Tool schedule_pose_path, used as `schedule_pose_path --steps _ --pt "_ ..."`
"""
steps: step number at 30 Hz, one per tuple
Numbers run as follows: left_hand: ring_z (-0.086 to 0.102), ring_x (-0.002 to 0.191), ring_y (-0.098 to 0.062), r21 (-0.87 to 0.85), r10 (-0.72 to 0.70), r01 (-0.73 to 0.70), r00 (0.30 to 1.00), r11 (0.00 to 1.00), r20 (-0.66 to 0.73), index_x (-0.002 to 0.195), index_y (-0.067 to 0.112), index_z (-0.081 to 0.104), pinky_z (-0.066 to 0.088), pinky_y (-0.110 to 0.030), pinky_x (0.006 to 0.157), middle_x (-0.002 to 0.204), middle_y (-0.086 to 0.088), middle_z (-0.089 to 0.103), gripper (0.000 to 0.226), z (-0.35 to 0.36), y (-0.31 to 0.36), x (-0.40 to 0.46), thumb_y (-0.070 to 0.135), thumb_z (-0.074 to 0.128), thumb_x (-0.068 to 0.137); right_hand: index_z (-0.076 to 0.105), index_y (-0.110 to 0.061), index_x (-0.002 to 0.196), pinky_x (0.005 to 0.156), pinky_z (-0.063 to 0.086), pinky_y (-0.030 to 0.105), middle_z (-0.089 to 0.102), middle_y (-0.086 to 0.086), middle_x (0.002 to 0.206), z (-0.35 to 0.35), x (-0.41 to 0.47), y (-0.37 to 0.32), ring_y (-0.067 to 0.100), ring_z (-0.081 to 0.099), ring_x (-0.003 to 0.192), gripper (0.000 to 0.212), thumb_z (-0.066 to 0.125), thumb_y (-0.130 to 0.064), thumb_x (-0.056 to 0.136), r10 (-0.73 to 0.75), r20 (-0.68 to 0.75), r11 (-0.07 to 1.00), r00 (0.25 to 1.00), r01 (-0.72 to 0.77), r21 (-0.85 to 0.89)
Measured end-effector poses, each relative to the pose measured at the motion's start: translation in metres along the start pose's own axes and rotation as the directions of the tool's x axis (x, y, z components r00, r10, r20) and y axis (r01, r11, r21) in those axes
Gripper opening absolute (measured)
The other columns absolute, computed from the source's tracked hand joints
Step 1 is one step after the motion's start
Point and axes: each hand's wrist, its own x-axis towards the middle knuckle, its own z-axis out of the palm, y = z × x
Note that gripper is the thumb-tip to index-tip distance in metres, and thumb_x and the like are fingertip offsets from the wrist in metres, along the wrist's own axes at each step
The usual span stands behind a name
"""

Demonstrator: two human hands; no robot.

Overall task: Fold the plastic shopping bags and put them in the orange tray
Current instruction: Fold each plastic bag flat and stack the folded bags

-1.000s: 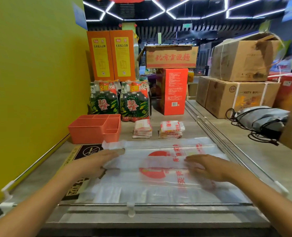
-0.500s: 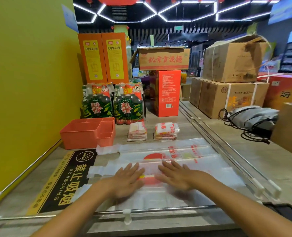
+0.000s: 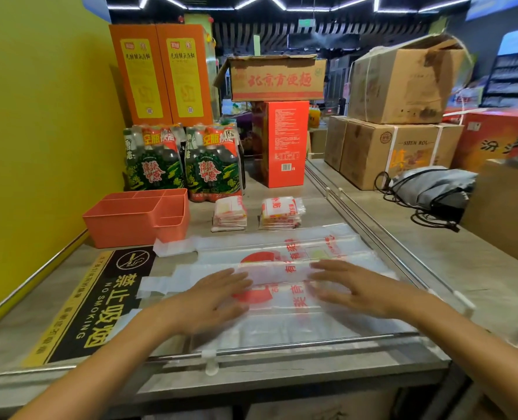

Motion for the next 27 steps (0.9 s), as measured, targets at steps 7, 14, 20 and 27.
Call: schedule_pose_path --steps 7,14,20,27 --pt "0.005 0.149 0.005 -0.033 0.061 -0.059 0.997 0.998 0.043 0.158 0.039 0.018 -0.001 -0.017 0.121 0.164 0.023 0.012 0.052 0.004 -0.004 -0.001 0.040 0.032 0.109 0.056 -0.040 0.139 0.118 0.034 0.029 0.049 -0.022 0.148 0.019 0.023 -0.014 -0.002 0.041 0.137 0.038 0.055 -0.042 0.101 -0.169 -0.028 0.986 0.985 0.169 -0.009" --pt "0.008 0.154 -0.008 0.000 -0.007 0.007 1.000 1.000 0.012 0.158 0.034 0.022 0.008 -0.034 0.127 0.166 0.013 0.016 0.050 -0.002 -0.023 0.028 0.033 0.032 0.109 0.055 -0.037 0.141 0.114 0.035 0.030 0.043 -0.013 0.155 0.010 0.043 -0.013 0.010 0.038 0.143 0.039 0.056 -0.033 0.102 -0.099 -0.072 0.990 0.993 0.091 -0.108" --pt "0.006 0.151 0.001 -0.046 0.077 -0.078 0.997 0.996 -0.028 0.157 0.040 0.024 0.008 -0.030 0.125 0.165 0.020 0.012 0.054 -0.002 -0.011 0.013 0.049 0.038 0.105 0.044 -0.046 0.146 0.114 0.025 0.021 0.033 -0.030 0.154 0.017 0.027 -0.037 -0.008 0.030 0.138 0.070 0.056 -0.076 0.085 -0.180 -0.002 0.983 0.984 0.180 0.029" --pt "0.009 0.147 0.006 -0.003 0.104 -0.104 0.995 0.995 0.011 0.155 0.045 0.025 0.011 -0.021 0.120 0.163 0.027 0.010 0.067 0.003 -0.002 -0.004 0.069 0.044 0.096 0.047 -0.044 0.145 0.116 0.033 0.025 0.036 -0.026 0.156 0.028 0.032 -0.038 -0.002 0.036 0.139 0.051 0.046 -0.064 0.098 -0.224 -0.010 0.973 0.974 0.223 -0.063"
